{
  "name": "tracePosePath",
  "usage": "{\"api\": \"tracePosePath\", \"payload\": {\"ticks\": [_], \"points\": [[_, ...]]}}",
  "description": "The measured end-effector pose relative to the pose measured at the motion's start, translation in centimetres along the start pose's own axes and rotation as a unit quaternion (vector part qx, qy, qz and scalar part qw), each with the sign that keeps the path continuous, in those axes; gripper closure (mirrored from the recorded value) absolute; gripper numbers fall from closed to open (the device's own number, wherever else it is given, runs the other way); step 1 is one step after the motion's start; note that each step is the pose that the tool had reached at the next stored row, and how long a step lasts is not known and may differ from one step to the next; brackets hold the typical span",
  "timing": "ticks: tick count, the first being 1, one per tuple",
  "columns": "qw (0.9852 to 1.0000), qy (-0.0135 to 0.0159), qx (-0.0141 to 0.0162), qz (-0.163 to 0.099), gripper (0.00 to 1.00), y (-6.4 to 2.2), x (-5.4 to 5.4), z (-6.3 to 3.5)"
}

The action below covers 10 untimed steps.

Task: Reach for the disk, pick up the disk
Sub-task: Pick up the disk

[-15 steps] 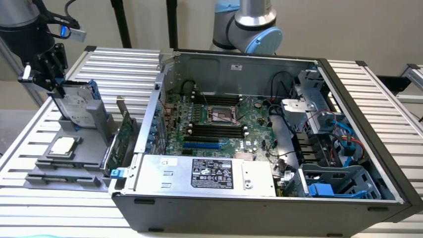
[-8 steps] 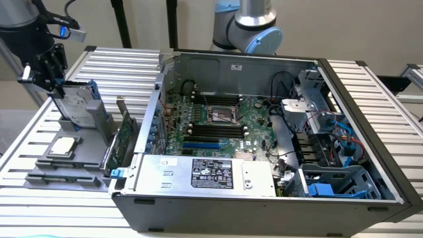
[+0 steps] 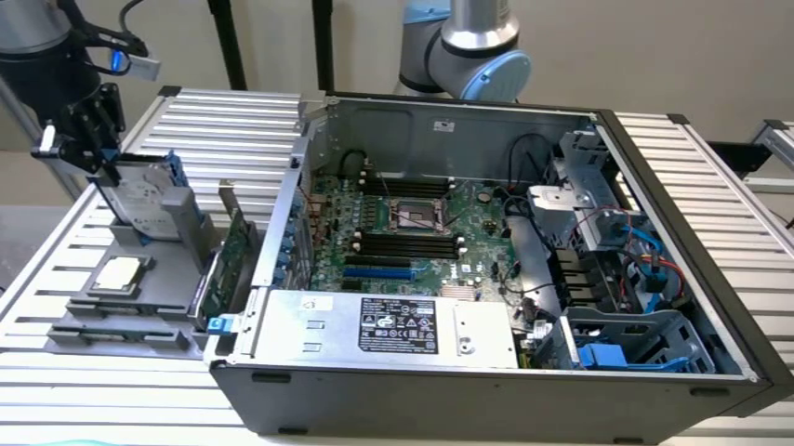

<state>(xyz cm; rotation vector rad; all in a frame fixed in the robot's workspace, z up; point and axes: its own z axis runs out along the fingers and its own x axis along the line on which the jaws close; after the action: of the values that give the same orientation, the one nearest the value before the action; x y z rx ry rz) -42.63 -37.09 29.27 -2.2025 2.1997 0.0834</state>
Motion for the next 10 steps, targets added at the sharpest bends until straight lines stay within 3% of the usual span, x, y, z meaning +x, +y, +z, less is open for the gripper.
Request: {"api": "tracePosePath", "payload": {"ticks": [10], "points": [[1.0, 0.0, 0.0, 0.0, 0.67, 0.0, 0.35, -0.02]]}}
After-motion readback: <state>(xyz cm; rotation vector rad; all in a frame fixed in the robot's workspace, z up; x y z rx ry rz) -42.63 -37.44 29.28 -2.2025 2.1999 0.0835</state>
